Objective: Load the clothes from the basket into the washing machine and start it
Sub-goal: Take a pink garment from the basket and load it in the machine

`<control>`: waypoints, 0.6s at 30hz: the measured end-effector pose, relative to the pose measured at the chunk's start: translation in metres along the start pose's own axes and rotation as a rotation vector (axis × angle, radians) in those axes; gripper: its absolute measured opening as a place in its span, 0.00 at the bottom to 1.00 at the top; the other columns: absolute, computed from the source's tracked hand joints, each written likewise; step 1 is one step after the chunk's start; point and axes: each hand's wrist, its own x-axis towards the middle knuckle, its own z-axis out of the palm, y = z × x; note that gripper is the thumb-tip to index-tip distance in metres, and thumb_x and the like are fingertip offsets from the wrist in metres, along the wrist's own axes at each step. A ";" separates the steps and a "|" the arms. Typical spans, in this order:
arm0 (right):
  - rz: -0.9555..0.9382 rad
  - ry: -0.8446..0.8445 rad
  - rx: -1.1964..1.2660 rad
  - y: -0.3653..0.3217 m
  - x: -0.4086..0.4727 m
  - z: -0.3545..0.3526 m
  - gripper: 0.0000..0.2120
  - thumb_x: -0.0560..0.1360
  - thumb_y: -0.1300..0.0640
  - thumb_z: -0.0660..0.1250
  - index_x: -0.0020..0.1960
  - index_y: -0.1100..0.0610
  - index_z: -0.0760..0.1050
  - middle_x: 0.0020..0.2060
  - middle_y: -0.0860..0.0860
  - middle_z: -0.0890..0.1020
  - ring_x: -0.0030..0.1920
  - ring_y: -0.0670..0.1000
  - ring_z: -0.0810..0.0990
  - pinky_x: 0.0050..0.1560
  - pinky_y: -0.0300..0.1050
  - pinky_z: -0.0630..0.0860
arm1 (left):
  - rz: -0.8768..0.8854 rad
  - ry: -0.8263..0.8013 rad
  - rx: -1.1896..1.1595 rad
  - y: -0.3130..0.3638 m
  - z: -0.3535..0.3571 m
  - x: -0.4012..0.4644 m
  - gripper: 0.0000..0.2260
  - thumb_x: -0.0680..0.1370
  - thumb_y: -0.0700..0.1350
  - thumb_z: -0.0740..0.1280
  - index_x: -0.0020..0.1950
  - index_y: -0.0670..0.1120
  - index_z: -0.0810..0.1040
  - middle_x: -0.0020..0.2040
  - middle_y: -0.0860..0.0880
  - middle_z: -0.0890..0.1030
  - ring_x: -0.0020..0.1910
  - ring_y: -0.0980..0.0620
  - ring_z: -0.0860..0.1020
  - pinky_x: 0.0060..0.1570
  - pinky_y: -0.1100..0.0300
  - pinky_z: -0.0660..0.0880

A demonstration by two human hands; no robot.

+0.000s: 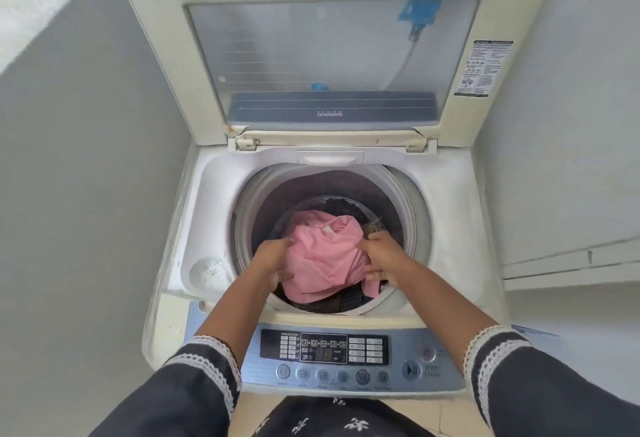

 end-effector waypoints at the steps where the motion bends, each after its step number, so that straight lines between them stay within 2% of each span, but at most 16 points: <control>1: -0.019 0.001 -0.006 0.000 -0.002 0.001 0.21 0.77 0.53 0.67 0.68 0.53 0.66 0.56 0.57 0.76 0.50 0.57 0.80 0.39 0.46 0.80 | 0.027 -0.003 0.017 0.002 -0.001 -0.003 0.16 0.81 0.48 0.65 0.66 0.43 0.73 0.64 0.43 0.73 0.57 0.44 0.75 0.41 0.51 0.79; 3: -0.068 0.010 -0.021 -0.002 -0.008 0.001 0.20 0.77 0.53 0.67 0.67 0.53 0.68 0.56 0.57 0.77 0.50 0.57 0.81 0.40 0.46 0.81 | 0.067 -0.012 0.008 0.005 -0.003 -0.011 0.12 0.81 0.48 0.65 0.63 0.44 0.74 0.60 0.43 0.74 0.53 0.46 0.75 0.47 0.50 0.79; 5: -0.112 0.010 -0.024 -0.002 -0.015 0.001 0.19 0.77 0.53 0.67 0.67 0.54 0.69 0.56 0.57 0.77 0.50 0.56 0.82 0.47 0.48 0.83 | 0.094 -0.017 -0.008 0.007 -0.008 -0.017 0.11 0.81 0.47 0.65 0.62 0.44 0.75 0.57 0.43 0.75 0.51 0.47 0.75 0.51 0.49 0.78; 9: -0.202 0.023 -0.020 0.000 -0.036 -0.001 0.15 0.77 0.55 0.68 0.63 0.54 0.71 0.56 0.57 0.79 0.48 0.54 0.83 0.49 0.48 0.83 | 0.147 -0.084 -0.060 0.006 -0.016 -0.034 0.13 0.82 0.45 0.63 0.65 0.43 0.73 0.60 0.45 0.75 0.57 0.46 0.77 0.51 0.51 0.77; 12: -0.260 0.058 -0.008 0.003 -0.059 -0.002 0.14 0.78 0.57 0.67 0.62 0.54 0.71 0.54 0.57 0.80 0.48 0.54 0.83 0.52 0.50 0.82 | 0.196 -0.126 -0.118 0.004 -0.020 -0.052 0.15 0.83 0.43 0.61 0.69 0.41 0.71 0.60 0.44 0.75 0.61 0.44 0.76 0.54 0.51 0.76; 18: -0.353 0.133 0.129 0.024 -0.109 0.000 0.13 0.78 0.62 0.67 0.61 0.58 0.73 0.49 0.59 0.83 0.42 0.54 0.81 0.52 0.54 0.81 | 0.307 -0.236 -0.175 -0.005 -0.019 -0.087 0.08 0.82 0.41 0.62 0.61 0.42 0.72 0.57 0.41 0.78 0.57 0.44 0.78 0.56 0.51 0.76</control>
